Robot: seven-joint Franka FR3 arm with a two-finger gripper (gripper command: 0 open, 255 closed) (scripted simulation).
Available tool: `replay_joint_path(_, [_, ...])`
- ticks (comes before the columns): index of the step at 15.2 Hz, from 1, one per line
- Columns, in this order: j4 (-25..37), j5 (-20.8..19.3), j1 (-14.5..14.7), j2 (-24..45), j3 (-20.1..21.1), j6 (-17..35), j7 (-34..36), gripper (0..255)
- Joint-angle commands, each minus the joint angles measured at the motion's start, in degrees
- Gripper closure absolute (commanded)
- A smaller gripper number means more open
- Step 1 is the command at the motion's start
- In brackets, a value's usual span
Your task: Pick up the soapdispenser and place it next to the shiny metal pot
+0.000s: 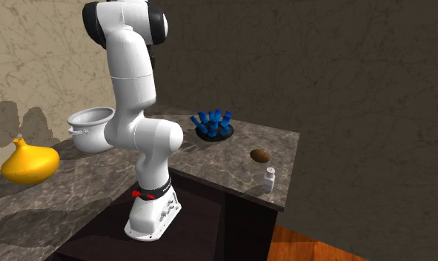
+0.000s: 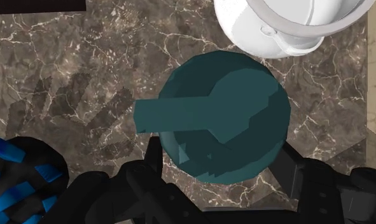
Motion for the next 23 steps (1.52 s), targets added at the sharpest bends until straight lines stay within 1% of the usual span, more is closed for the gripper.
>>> replay_joint_path(1, [-1.83,-0.02,-0.09,-0.08,-0.09,1.76,-0.46,255])
replay_joint_path(12, [-10.09,0.02,-0.01,0.08,-0.02,10.1,-1.57,255])
replay_joint_path(23, [-16.62,-0.38,0.23,1.85,0.11,18.25,-2.22,255])
